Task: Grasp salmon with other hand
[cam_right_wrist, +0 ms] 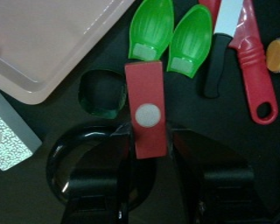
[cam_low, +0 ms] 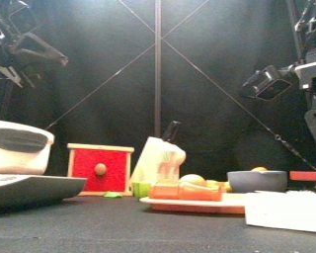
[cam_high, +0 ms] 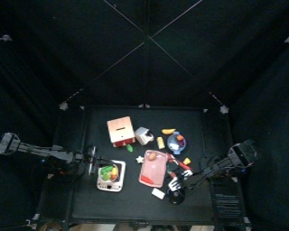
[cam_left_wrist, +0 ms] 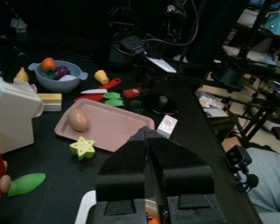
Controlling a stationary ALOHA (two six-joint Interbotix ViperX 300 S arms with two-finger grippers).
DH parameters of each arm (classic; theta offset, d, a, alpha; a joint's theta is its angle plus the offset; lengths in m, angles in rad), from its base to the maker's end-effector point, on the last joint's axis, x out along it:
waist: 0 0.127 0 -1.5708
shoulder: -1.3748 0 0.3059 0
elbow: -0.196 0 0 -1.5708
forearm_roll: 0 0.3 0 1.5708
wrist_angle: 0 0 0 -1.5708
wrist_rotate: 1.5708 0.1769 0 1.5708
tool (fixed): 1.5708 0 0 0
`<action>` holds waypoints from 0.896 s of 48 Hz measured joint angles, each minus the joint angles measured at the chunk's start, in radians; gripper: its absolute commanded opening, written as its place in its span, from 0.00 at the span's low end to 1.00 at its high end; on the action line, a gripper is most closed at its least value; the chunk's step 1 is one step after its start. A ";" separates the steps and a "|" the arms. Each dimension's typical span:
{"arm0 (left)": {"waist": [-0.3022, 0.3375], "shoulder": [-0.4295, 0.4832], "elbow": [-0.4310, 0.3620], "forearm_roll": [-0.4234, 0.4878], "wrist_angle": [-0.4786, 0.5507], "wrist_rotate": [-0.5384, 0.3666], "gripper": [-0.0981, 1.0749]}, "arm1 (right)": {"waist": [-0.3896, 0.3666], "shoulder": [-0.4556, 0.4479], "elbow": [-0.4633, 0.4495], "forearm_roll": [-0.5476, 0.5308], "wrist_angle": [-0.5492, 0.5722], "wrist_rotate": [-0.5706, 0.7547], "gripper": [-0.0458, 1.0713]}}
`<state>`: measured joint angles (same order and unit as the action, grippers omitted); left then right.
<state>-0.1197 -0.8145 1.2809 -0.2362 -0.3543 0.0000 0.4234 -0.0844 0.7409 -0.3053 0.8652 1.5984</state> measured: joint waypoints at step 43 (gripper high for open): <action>-0.034 0.360 -0.216 0.571 -0.193 0.011 0.89 | -0.186 -0.133 0.031 -0.356 -1.014 -0.002 0.51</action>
<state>-0.1534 -0.4541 1.0646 0.3344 -0.5476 0.0107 0.2378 -0.2178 0.7716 -0.6611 -0.1488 1.5969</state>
